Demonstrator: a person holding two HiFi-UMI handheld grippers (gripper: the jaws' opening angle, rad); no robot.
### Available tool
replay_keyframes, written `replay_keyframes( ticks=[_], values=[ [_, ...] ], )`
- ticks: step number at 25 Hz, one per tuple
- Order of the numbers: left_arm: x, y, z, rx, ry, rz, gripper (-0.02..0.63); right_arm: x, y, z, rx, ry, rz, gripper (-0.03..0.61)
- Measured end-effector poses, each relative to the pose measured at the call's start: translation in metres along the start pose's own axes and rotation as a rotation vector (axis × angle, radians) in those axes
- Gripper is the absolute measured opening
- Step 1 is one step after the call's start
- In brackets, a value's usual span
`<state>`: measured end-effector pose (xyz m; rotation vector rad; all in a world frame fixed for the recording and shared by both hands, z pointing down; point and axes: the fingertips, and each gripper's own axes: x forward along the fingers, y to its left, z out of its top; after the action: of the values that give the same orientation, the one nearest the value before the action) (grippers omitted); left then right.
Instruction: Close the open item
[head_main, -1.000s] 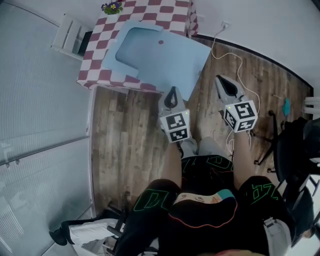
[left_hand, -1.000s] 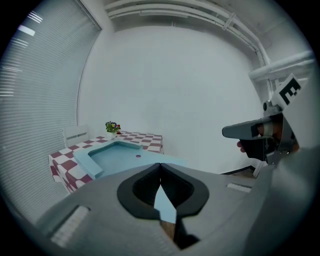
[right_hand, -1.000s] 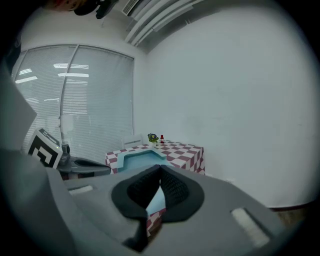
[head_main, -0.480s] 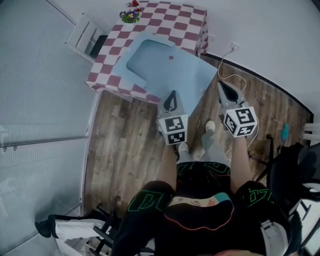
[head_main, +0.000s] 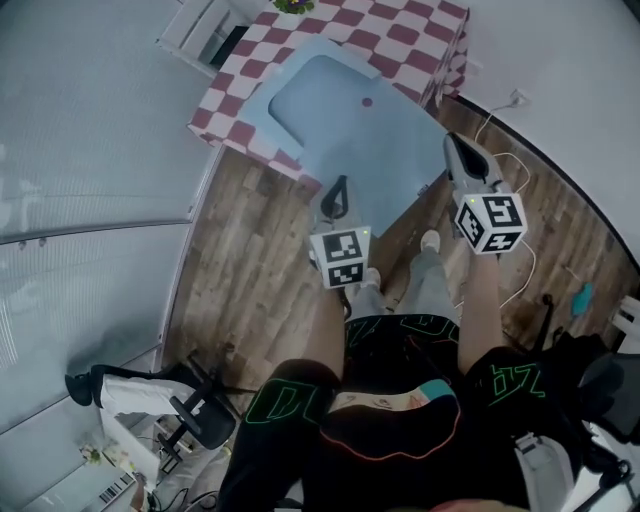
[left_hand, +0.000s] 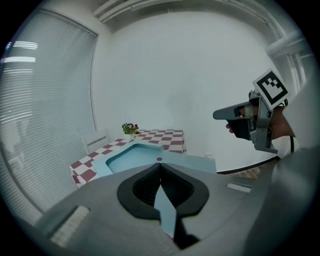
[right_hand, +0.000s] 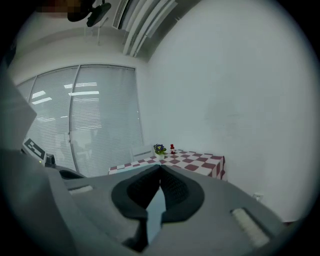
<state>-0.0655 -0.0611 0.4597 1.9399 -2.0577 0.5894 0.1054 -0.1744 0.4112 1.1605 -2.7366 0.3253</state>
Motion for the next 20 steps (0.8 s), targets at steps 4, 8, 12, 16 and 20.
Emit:
replay_keyframes(
  ticks=[4,8,12,16,20],
  values=[
    [0.018,-0.01,0.005,0.001,0.019,0.031,0.009,0.021,-0.015,-0.004,-0.015,0.027,0.06,0.003],
    [0.034,-0.028,0.0,0.009,0.049,0.057,0.009,0.035,-0.027,-0.017,-0.042,0.067,0.125,0.003],
    [0.044,-0.045,-0.008,0.005,0.083,0.084,0.009,0.045,-0.035,-0.032,-0.086,0.112,0.203,0.003],
    [0.045,-0.055,-0.018,-0.01,0.118,0.124,0.009,0.051,-0.039,-0.047,-0.133,0.156,0.283,0.003],
    [0.044,-0.062,-0.041,-0.015,0.158,0.156,0.009,0.06,-0.04,-0.069,-0.146,0.185,0.329,0.003]
  ],
)
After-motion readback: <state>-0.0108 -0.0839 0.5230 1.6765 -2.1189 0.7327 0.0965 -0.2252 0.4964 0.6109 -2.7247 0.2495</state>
